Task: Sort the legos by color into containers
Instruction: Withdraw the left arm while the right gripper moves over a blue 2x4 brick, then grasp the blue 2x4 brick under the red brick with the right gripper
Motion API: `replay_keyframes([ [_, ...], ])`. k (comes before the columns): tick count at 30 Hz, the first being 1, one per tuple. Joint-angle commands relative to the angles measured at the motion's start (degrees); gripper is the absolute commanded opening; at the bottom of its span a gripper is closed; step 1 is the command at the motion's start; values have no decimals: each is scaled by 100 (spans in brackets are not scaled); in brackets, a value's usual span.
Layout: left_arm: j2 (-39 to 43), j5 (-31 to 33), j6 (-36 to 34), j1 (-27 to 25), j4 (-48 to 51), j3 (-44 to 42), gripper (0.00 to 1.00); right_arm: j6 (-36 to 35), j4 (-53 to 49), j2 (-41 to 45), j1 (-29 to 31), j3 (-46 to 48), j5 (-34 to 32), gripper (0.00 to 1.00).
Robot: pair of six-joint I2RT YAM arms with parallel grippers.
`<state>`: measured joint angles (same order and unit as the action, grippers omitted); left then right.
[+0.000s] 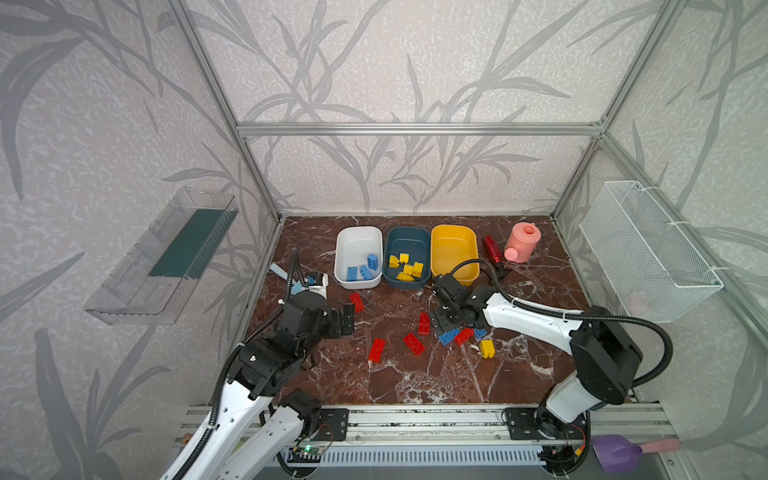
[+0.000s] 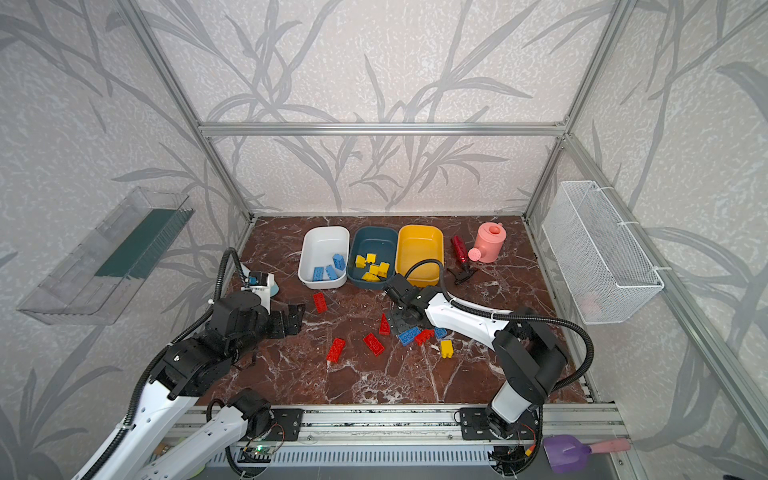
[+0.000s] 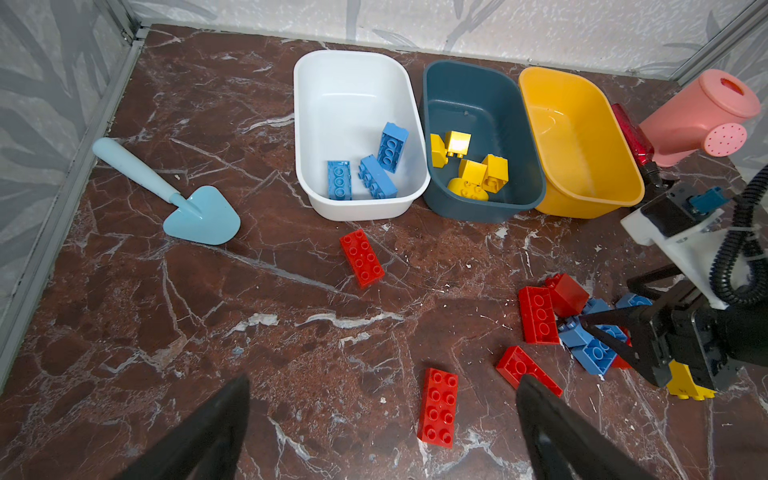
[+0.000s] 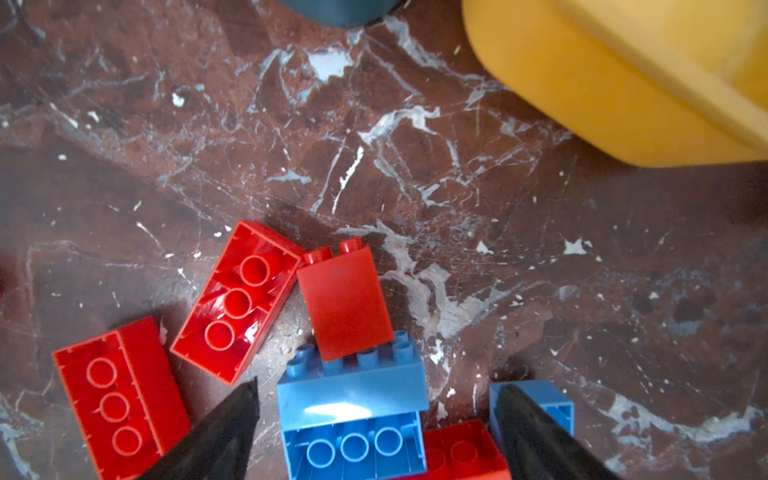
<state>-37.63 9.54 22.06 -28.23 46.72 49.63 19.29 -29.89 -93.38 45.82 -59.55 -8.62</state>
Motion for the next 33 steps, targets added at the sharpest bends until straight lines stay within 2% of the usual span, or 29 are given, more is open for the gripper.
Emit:
replay_keyframes([
  [1, 12, 30, -110, 9, 17, -40, 99, -669, -193, -124, 33, -144, 291, 96],
  [4, -41, 43, -106, 4, 26, -32, 99, -964, -254, -245, 32, -218, 443, 98],
  [9, -120, 42, -115, 6, 23, -32, 99, -1052, -567, -639, 23, -470, 353, 99],
  [19, -240, 39, -141, 10, 27, -33, 99, -934, -465, -900, -121, -447, 555, 95],
  [22, -271, 34, -158, 6, 22, -32, 99, -927, -453, -949, -134, -441, 531, 91],
  [27, -314, 40, -176, 19, 26, -30, 99, -868, -468, -1009, -126, -428, 478, 76],
  [33, -337, 57, -185, 15, 26, -32, 99, -788, -463, -878, -131, -419, 410, 64],
])
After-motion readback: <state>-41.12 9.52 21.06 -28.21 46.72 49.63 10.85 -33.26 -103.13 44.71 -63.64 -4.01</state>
